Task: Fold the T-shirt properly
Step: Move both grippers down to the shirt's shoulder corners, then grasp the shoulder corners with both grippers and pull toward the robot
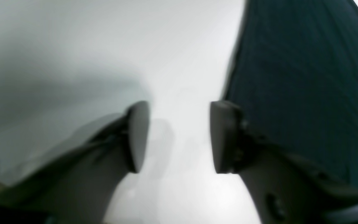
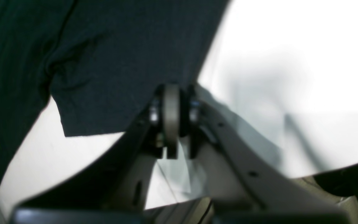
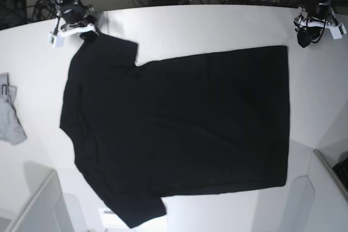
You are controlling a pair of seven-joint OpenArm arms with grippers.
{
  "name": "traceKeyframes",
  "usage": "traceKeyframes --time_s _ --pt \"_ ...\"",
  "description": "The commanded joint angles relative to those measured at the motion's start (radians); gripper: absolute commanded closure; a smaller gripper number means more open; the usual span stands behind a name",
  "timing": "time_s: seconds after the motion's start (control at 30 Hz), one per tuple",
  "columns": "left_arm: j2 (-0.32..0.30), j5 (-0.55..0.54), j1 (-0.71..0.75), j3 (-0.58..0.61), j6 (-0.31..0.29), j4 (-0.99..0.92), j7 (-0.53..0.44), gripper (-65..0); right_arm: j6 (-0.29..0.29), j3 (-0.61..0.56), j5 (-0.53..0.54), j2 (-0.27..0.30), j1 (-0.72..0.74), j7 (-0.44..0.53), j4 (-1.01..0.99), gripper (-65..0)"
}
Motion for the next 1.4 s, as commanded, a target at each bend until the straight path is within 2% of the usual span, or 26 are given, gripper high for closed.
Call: traceKeyframes --time_s 0.0,0.1,0.13,0.43,0.67,0.73,1.0,1.1,1.23,1.37 --pt "-0.011 -0.011 0.002 0.000 -0.008 0.003 0.012 -40.0 0.004 0.005 0.007 0.009 -0.006 0.013 0.012 0.0" --pt "-0.008 -0.008 -0.044 0.005 -0.008 -0.014 0.061 -50.7 0.002 0.005 0.007 0.009 -0.006 0.011 0.012 0.0" --pt "-0.001 -0.008 -0.054 0.007 -0.008 -0.023 0.072 -51.7 0.002 0.005 0.007 0.009 -0.006 0.011 0.012 0.0" --pt "0.045 -0.005 -0.167 0.007 -0.008 -0.029 0.204 -51.7 0.002 0.005 0.007 0.009 -0.006 0.011 0.012 0.0" --pt "0.051 -0.005 -0.196 0.076 -0.008 -0.054 0.208 -51.3 0.002 0.005 0.007 0.015 -0.006 0.013 0.012 0.0" --pt "0.051 -0.005 -0.218 0.089 -0.008 -0.092 0.208 -47.1 0.002 0.007 0.007 0.015 -0.006 0.013 0.012 0.0" --pt "0.051 -0.005 -0.244 0.091 -0.008 -0.154 0.208 -20.1 0.002 0.007 0.006 0.016 -0.006 0.014 0.012 0.0" --pt "0.048 -0.005 -0.241 0.091 -0.008 -0.150 0.208 -1.5 0.002 0.020 0.006 0.016 -0.007 0.016 0.015 0.0" --pt "0.041 0.000 -0.230 0.091 -0.008 -0.149 0.210 0.0 0.004 0.042 0.006 0.016 -0.015 0.016 0.021 0.0" --pt "0.031 0.099 -0.210 0.091 -0.008 -0.097 0.210 0.0 0.004 0.042 0.006 0.016 -0.043 0.016 0.046 0.0"
